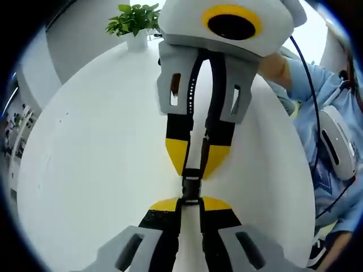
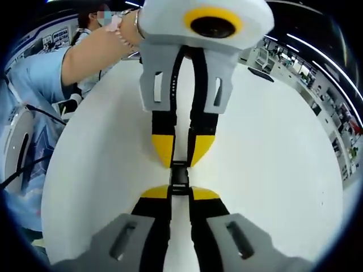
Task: Snap the two parts of the plastic buckle together until the buckle closes and remains connected.
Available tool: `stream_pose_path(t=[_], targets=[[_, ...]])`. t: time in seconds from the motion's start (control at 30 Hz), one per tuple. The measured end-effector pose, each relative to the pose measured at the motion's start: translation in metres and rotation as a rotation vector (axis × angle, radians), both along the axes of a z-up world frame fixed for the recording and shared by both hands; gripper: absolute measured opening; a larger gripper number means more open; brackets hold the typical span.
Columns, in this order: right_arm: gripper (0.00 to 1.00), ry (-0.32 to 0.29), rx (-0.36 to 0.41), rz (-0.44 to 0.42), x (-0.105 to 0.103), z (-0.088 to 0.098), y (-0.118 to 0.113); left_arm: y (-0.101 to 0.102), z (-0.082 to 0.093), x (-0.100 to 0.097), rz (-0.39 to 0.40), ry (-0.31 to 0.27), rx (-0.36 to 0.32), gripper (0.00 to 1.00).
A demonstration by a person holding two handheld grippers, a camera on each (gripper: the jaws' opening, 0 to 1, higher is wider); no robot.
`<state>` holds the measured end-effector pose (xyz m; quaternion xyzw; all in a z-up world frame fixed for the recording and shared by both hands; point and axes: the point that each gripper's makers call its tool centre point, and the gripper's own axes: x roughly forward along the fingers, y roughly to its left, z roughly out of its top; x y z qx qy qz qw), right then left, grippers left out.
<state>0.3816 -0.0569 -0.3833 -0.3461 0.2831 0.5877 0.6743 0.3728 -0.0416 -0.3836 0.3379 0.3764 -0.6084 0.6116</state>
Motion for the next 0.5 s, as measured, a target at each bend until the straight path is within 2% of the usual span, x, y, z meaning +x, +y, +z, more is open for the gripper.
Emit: stream_pose_path(t=[0.17, 0.5], targets=[[0.11, -0.003, 0.005, -0.022, 0.014, 0.001, -0.004, -0.001, 0.001, 0.018, -0.003, -0.005, -0.008, 0.11], [0.11, -0.014, 0.002, -0.050, 0.039, 0.005, -0.012, -0.008, -0.001, 0.038, 0.011, -0.006, -0.011, 0.11]])
